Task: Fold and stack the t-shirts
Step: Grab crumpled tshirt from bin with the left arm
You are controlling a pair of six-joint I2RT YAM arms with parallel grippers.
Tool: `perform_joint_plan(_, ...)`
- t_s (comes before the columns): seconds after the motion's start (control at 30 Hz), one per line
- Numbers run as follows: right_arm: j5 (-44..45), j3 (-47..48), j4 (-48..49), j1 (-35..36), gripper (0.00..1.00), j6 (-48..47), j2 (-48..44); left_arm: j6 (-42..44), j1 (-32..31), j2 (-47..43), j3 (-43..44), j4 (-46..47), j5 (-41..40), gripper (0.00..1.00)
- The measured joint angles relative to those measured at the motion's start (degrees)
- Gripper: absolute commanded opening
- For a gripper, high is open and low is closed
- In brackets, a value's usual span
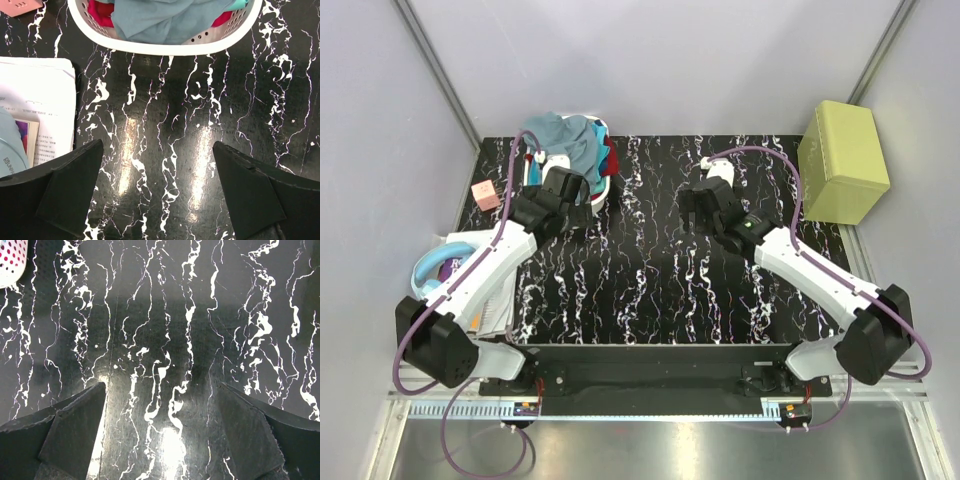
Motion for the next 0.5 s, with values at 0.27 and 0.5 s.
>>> perform_joint_plan(0.27, -0.02, 1.66, 0.15, 0.00, 1.00, -0.33, 3.13, -0.28, -0.28, 2.99, 3.43, -0.52, -0.76, 0.99)
perform_joint_plan(0.5, -0.07, 2.08, 0.15, 0.00, 1.00, -0.28, 3.56, -0.09, -2.29, 5.11, 6.16, -0.85, -3.28, 0.99)
